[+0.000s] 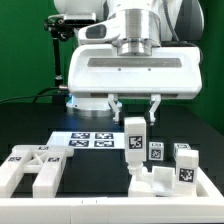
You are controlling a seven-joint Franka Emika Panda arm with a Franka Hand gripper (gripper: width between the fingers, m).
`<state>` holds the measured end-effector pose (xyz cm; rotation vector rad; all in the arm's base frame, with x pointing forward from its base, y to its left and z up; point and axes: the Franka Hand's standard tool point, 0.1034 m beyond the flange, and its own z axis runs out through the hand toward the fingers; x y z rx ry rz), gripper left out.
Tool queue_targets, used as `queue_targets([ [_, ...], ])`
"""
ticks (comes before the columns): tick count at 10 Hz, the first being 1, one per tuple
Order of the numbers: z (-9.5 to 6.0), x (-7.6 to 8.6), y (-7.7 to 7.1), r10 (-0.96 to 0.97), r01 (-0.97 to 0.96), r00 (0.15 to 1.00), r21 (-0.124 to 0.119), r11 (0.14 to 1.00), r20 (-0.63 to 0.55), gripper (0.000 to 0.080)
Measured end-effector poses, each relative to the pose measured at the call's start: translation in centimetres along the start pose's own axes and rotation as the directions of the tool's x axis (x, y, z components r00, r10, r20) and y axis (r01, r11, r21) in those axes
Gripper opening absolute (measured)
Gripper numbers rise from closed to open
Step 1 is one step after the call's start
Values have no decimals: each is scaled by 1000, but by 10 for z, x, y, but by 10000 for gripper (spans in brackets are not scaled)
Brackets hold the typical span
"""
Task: Assemble chair
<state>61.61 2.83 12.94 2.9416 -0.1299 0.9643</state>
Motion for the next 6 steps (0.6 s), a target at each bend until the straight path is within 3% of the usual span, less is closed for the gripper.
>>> queue_targets([
  [1,1,-4,5,-10,8,997,-20,1000,-71,287],
  [2,9,-20,3,-5,5,1000,-9,1000,22,287],
  [3,6,-14,2,-11,11,1000,-8,1000,4,287],
  [6,12,-24,-15,-32,32,999,2,999,23,287],
])
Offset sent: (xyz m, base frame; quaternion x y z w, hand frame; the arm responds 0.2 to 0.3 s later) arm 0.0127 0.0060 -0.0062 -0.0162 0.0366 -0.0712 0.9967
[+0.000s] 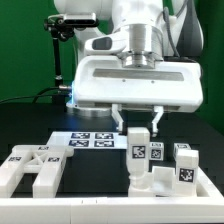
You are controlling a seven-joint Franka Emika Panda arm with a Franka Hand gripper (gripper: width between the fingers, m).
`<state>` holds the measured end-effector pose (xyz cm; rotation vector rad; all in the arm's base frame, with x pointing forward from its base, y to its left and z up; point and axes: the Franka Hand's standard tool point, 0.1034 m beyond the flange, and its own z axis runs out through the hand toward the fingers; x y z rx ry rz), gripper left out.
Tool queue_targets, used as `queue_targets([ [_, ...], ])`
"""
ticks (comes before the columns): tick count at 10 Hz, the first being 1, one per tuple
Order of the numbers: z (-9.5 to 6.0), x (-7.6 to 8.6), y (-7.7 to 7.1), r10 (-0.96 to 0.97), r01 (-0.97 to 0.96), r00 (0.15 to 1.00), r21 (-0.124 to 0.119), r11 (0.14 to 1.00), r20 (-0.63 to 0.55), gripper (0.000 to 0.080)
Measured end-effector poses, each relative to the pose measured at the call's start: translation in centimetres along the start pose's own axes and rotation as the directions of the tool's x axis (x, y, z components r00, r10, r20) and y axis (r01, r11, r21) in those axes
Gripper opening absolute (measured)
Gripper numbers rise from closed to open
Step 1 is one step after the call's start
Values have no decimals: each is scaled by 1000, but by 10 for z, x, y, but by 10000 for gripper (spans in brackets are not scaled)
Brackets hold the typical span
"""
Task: Assemble chair
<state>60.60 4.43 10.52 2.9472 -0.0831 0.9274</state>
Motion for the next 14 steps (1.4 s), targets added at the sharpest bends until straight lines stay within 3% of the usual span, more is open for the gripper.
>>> queue_targets([
  [2,1,-2,-8,-3,3,1000,4,1000,1,287],
  [6,4,1,6,5,-5,1000,-15,1000,-22,287],
  [14,8,7,3,4,-4,1000,-13,1000,-30,287],
])
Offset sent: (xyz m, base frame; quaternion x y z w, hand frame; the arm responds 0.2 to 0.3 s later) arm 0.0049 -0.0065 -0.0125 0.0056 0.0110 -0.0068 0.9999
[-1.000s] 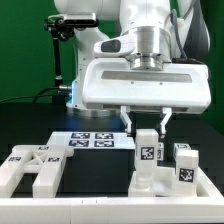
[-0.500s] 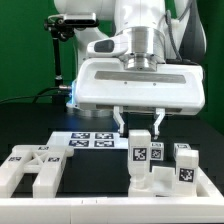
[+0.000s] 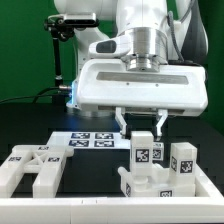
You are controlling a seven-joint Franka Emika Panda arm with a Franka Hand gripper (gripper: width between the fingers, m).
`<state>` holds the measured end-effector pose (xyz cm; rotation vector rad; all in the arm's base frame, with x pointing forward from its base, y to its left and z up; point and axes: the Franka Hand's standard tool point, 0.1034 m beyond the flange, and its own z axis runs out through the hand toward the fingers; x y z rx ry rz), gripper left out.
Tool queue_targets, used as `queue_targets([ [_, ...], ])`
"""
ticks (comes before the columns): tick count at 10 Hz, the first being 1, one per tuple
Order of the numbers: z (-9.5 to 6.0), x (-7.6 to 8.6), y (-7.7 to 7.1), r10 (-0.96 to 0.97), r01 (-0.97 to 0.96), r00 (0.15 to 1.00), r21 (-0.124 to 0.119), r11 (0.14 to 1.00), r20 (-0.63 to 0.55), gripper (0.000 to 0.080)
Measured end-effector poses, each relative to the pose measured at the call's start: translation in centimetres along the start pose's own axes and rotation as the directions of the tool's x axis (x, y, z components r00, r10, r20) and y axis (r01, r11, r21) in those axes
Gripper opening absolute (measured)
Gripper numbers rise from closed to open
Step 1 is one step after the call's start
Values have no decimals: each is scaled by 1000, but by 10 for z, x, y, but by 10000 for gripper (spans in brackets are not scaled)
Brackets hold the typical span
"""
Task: Assemble chair
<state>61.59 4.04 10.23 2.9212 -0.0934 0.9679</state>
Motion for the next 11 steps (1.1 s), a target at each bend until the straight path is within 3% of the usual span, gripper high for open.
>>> queue_targets([
  [11,1,-10,-6,-11,11,1000,5,1000,21,287],
])
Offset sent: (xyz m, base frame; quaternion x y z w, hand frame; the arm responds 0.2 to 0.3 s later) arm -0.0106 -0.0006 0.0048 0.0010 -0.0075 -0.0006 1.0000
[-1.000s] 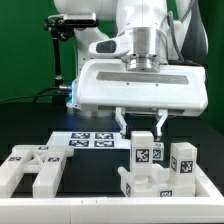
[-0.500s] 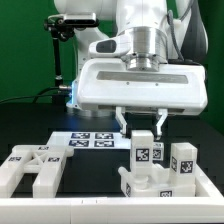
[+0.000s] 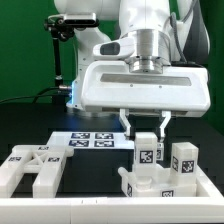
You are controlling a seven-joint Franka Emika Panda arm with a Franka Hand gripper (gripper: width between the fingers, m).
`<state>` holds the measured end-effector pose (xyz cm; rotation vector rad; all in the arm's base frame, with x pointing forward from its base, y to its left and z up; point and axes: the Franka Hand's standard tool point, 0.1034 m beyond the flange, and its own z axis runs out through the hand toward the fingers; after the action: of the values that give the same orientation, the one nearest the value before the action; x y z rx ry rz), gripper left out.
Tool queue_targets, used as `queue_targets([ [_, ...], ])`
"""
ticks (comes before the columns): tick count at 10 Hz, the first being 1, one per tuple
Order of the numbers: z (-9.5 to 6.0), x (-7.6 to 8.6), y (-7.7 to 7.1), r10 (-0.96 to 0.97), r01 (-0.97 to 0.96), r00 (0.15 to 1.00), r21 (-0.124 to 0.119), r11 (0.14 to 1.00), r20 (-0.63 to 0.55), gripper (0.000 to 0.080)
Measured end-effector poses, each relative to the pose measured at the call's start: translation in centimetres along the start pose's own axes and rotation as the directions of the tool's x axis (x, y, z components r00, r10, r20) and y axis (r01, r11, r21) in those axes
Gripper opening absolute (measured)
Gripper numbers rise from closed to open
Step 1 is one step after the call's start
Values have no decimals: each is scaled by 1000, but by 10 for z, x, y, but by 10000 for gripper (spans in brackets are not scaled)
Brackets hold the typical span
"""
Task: Assemble chair
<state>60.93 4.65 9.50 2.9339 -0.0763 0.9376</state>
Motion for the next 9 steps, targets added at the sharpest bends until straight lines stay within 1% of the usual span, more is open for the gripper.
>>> queue_targets([
  [2,7,-7,1,-4,4,1000,-5,1000,11,287],
  [5,10,-4,3,-1,1,1000,-8,1000,7,287],
  [8,10,-5,4,0,0,1000,-8,1000,15,300],
  [9,10,-5,4,0,0,1000,-8,1000,15,474],
])
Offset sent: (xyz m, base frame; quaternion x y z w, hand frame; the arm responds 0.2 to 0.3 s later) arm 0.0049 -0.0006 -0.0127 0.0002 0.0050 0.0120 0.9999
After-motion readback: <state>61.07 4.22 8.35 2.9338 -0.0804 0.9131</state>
